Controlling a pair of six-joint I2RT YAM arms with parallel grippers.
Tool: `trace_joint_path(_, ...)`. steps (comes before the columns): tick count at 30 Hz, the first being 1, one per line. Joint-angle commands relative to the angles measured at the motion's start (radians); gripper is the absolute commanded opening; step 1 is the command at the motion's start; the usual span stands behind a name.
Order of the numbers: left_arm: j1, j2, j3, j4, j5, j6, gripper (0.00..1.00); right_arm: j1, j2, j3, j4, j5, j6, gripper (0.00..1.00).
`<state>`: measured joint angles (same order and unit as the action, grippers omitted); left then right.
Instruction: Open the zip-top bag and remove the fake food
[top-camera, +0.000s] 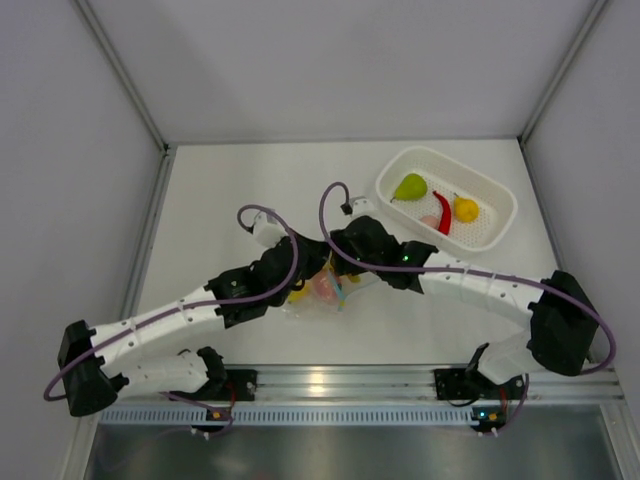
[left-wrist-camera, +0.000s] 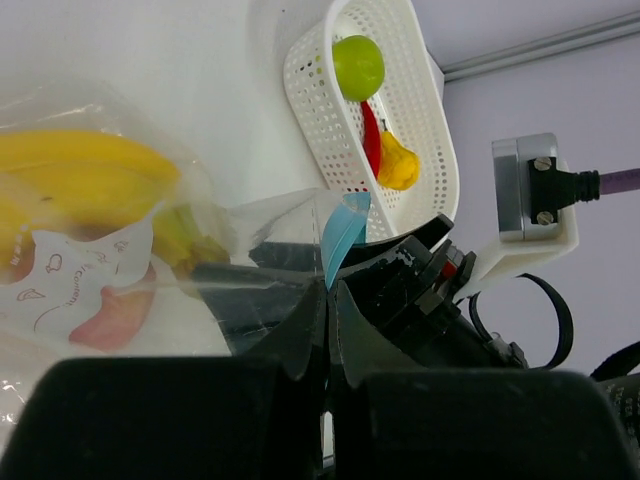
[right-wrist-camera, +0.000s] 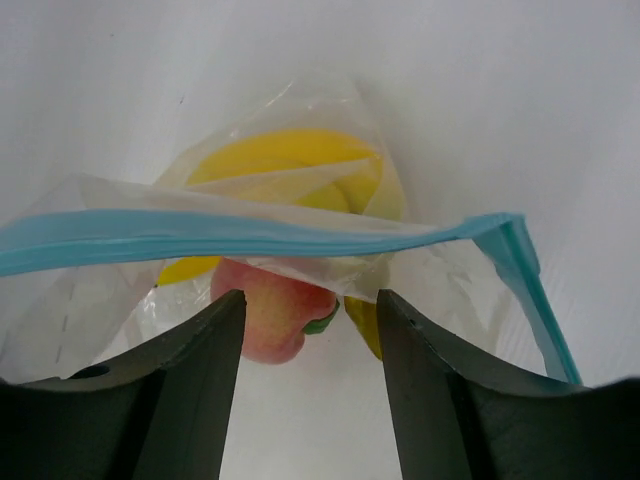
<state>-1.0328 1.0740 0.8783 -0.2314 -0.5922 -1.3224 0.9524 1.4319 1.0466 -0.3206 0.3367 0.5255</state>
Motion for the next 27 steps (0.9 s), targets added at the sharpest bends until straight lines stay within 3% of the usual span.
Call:
trace_joint_path(1, -0.003, 0.023, -0.022, 0.032, -0.031, -0.011, 0.00, -0.001, -0.025, -0.045, 0.166, -0.292, -0.052, 0.56)
trace_joint_path(5, -0.003, 0.037, -0.025, 0.030, -0.029, -0.020, 0.00, 0.000, 0.030, -0.086, 0.285, -0.326, 0.051, 0.48)
trace_joint_path(10, -0.003, 0.030, -0.045, 0.030, -0.043, -0.029, 0.00, 0.020, 0.078, -0.111, 0.380, -0.222, 0.183, 0.41)
trace_joint_path(16, -0.004, 0.011, -0.082, 0.030, -0.077, -0.043, 0.00, 0.075, 0.148, -0.088, 0.486, -0.268, 0.131, 0.39)
trace_joint_path(21, -0.006, -0.003, -0.105, 0.029, -0.112, -0.024, 0.00, 0.121, 0.154, -0.105, 0.498, -0.183, 0.143, 0.36)
trace_joint_path(27, -0.004, -0.020, -0.114, 0.029, -0.132, -0.008, 0.00, 0.216, 0.104, -0.174, 0.615, -0.154, 0.048, 0.35)
